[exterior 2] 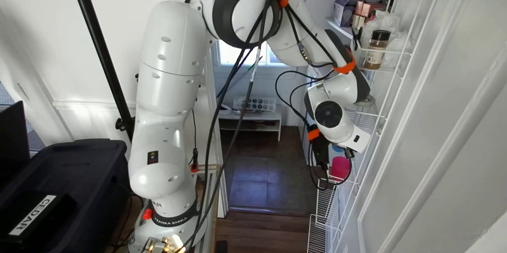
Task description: Take the blue cup out of the pink cup
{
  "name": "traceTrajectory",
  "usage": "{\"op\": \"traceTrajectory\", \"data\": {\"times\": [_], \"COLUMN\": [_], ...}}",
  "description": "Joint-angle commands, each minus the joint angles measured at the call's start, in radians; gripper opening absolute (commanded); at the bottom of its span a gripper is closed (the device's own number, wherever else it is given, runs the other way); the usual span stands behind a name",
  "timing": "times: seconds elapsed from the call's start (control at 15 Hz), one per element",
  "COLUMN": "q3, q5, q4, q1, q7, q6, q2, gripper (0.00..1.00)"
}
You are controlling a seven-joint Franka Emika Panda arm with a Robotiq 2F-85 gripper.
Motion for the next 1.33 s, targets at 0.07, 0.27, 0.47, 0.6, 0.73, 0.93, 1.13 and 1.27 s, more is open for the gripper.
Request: {"op": "traceTrajectory", "data": {"times": [0.07,0.27,0.47,0.6,0.73,0.93,1.13,1.27], "q3": [-0.021,-0.023,-0.04,-0.058,-0.074,-0.086,-0.081,-0.079], "q5": [0.125,0.164,0.25,0.31,0.345,0.365,0.351,0.347], "q4": [0.03,0.059,0.094,0.111,0.131,0.136,0.132,0.132], "q1": [0.016,0.027,0.044,0.061,0.078,0.092,0.091,0.091], "q7": [-0.123,-0.153,-0.204,-0.244,-0.272,-0.282,-0.268,-0.264], "q6": [-0.048,-0.028,-0.016,-0.007,0.013,0.021,0.018,0.019], "q2": [0.058,0.106,0.125,0.133,0.149,0.153,0.157,0.159], "gripper": [0.01,0.01,0.01,0.01,0.01,0.01,0.04,0.21]}}
